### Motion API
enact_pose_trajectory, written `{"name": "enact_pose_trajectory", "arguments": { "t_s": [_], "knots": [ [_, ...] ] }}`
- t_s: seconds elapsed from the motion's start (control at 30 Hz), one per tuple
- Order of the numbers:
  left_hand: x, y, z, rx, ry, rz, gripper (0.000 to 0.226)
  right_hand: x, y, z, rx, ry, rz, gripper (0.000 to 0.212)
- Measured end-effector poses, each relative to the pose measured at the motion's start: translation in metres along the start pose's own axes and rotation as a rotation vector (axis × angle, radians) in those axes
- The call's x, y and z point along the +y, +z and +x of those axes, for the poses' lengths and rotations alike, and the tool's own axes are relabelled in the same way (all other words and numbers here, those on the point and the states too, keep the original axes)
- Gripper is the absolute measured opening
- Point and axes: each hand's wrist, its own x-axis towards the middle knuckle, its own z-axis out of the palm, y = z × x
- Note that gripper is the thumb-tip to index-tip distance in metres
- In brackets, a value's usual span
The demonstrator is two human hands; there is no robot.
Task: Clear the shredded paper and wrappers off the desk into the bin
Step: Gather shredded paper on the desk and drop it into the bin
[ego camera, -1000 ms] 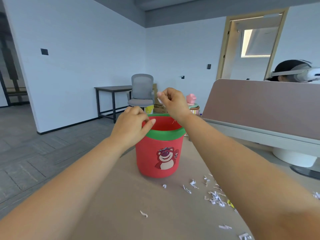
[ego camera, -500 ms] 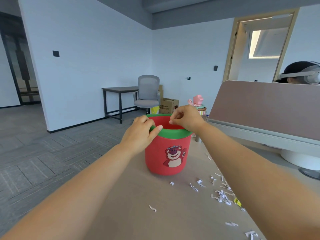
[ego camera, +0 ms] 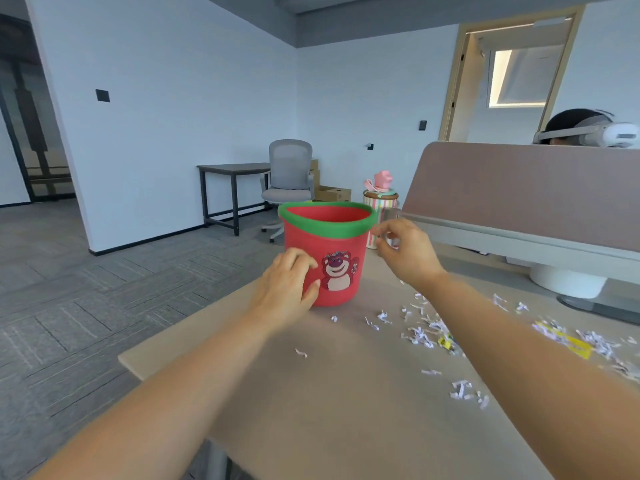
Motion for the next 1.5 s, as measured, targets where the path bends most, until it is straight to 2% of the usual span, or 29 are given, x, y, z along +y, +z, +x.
{"name": "enact_pose_trajectory", "arguments": {
  "t_s": [0.07,0.13,0.2,0.4,0.53,0.7,0.8,0.87,0.97,1.03,1.2,1.27,1.33,1.4,1.43,1.5],
  "knots": [
    [0.0,0.016,-0.021,-0.264,-0.099,-0.031,0.041,0.01,-0.002,-0.028,-0.079,0.035,-0.047,0.019],
    [0.001,0.031,-0.037,-0.539,-0.189,-0.013,0.06,0.02,-0.003,-0.054,-0.185,0.075,-0.078,0.023],
    [0.005,0.043,-0.043,-0.685,-0.194,0.056,0.071,0.03,-0.007,-0.076,-0.251,0.116,-0.086,0.024],
    [0.04,0.069,-0.022,-0.774,-0.176,0.113,0.08,0.06,-0.04,-0.122,-0.308,0.218,-0.141,0.021],
    [0.085,0.088,-0.013,-0.808,-0.064,0.115,0.075,0.077,-0.07,-0.146,-0.33,0.298,-0.163,0.012],
    [0.168,0.096,-0.025,-0.903,0.144,-0.079,0.072,0.09,-0.111,-0.173,-0.286,0.397,-0.216,0.017],
    [0.201,0.089,-0.037,-0.979,0.173,-0.275,0.074,0.09,-0.137,-0.194,-0.247,0.436,-0.217,0.017],
    [0.209,0.08,-0.048,-1.02,0.205,-0.291,0.081,0.089,-0.158,-0.213,-0.226,0.442,-0.23,0.017],
    [0.213,0.065,-0.07,-1.028,0.37,-0.049,0.097,0.089,-0.189,-0.246,-0.209,0.459,-0.272,0.016],
    [0.22,0.061,-0.081,-1.026,0.401,0.063,0.102,0.088,-0.207,-0.268,-0.191,0.502,-0.303,0.019],
    [0.258,0.077,-0.085,-0.936,0.361,0.037,0.084,0.08,-0.238,-0.314,-0.116,0.594,-0.315,0.028],
    [0.273,0.085,-0.083,-0.904,0.373,-0.021,0.078,0.071,-0.248,-0.331,-0.119,0.634,-0.301,0.039],
    [0.288,0.089,-0.084,-0.879,0.38,-0.123,0.076,0.057,-0.257,-0.35,-0.214,0.69,-0.317,0.064],
    [0.299,0.091,-0.085,-0.83,0.413,-0.218,0.074,0.047,-0.26,-0.366,-0.397,0.732,-0.432,0.094],
    [0.302,0.091,-0.085,-0.784,0.443,-0.236,0.074,0.045,-0.258,-0.372,-0.476,0.748,-0.509,0.103],
    [0.304,0.093,-0.083,-0.689,0.492,-0.193,0.073,0.051,-0.251,-0.377,-0.545,0.793,-0.609,0.102]
  ]
}}
